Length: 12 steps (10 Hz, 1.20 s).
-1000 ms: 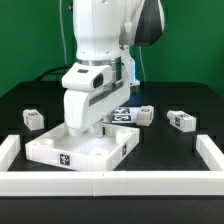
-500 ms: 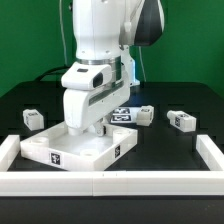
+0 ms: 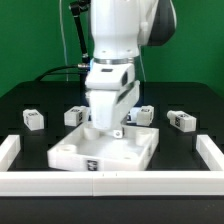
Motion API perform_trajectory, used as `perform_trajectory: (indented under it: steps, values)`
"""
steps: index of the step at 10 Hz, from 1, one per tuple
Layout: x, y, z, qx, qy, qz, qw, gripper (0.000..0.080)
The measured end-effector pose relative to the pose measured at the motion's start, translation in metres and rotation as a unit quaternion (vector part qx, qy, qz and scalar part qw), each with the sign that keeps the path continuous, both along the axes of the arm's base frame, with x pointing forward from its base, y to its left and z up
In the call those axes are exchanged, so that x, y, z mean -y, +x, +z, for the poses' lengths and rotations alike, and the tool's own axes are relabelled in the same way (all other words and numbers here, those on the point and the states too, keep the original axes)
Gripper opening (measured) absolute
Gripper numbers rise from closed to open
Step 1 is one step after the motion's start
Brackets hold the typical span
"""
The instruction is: Assemble square table
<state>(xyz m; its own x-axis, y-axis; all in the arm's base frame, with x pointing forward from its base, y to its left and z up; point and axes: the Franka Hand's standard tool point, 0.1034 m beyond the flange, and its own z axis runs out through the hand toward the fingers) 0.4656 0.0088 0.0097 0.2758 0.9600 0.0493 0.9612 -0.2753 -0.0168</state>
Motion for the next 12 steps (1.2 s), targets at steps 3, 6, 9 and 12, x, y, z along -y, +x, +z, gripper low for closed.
perform_trajectory:
  steps: [3,6,9,12]
  values:
    - [-0.01,0.001,-0.002,0.0,0.0,0.021,1.0,0.0053]
    - [-0.02,0.01,-0.001,0.03,0.002,0.057,0.998,0.0053]
    - [-0.048,0.027,-0.003,0.043,0.006,0.114,0.993,0.0053]
    - [-0.058,0.029,-0.004,0.013,0.006,0.121,0.993,0.0053]
